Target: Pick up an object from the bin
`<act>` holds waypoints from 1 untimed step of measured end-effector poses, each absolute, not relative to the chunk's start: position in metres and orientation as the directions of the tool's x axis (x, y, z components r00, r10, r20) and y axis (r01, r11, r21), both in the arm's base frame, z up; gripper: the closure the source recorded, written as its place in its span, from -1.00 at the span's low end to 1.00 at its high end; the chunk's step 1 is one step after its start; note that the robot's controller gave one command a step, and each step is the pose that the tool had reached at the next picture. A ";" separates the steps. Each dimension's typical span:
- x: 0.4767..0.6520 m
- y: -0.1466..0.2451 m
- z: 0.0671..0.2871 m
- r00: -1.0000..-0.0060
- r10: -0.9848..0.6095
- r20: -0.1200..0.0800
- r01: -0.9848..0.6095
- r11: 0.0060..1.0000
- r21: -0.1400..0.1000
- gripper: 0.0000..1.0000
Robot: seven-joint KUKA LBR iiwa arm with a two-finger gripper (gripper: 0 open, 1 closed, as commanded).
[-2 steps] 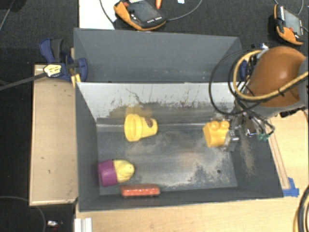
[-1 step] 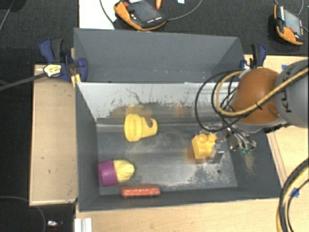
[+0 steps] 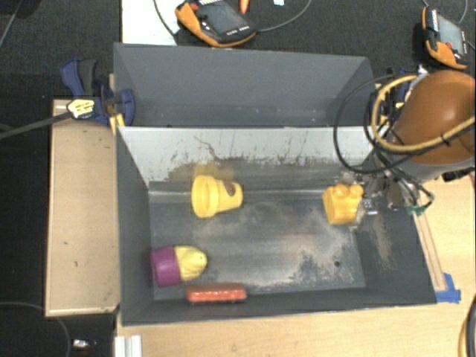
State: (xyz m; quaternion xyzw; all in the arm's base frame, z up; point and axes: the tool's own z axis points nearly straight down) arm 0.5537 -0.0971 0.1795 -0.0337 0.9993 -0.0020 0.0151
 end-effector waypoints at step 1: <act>0.543 -0.063 0.104 -0.998 -0.064 -0.013 -0.064 0.998 0.002 1.00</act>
Offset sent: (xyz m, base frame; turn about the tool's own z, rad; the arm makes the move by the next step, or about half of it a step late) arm 0.0068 0.0098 -0.0042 -0.0911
